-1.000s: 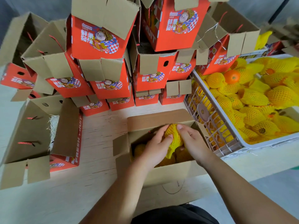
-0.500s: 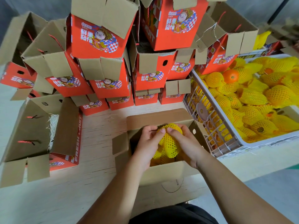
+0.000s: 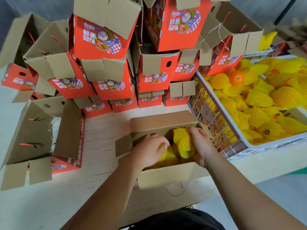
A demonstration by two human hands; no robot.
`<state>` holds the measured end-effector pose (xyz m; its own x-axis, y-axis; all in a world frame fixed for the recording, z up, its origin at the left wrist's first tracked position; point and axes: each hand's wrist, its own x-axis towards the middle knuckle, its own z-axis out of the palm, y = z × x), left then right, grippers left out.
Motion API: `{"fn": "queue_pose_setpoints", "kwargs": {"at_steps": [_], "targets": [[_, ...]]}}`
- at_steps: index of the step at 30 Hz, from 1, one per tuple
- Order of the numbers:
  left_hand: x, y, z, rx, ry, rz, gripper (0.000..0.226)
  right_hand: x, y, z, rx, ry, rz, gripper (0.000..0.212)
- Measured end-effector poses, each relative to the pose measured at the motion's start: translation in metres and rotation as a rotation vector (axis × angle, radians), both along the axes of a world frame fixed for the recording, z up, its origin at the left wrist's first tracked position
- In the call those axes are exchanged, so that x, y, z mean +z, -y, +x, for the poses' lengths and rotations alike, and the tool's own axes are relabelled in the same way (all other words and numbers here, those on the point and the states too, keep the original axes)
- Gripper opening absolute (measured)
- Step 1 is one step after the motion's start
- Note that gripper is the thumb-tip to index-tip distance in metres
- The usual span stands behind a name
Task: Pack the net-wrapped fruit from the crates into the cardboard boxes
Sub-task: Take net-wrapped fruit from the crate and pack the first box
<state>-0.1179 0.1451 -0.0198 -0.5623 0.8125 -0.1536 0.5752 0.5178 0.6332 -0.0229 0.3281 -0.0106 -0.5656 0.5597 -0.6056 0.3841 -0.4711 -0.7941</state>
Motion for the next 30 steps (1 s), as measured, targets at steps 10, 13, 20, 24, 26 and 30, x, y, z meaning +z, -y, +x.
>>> {"fn": "queue_pose_setpoints", "kwargs": {"at_steps": [10,13,20,24,26,30], "targets": [[-0.006,0.007,0.005,0.022,-0.424,-0.583,0.038,-0.014,0.019,-0.025,0.259,0.175,0.223,0.049],[-0.006,0.013,0.011,0.108,-0.492,-0.621,0.034,-0.025,0.035,-0.033,0.527,0.231,0.385,0.044],[-0.01,0.007,0.017,0.135,-0.551,-0.437,0.037,-0.039,0.041,-0.047,0.728,0.378,0.587,0.045],[-0.013,0.009,0.008,0.152,-0.52,-0.539,0.032,-0.04,0.043,-0.044,0.425,0.287,0.468,0.069],[-0.015,0.008,0.01,0.195,-0.513,-0.546,0.032,-0.036,0.037,-0.044,0.416,0.315,0.487,0.067],[-0.009,0.001,0.014,0.32,-0.38,-0.314,0.037,-0.014,0.021,-0.031,0.639,0.346,0.675,0.028]]}}
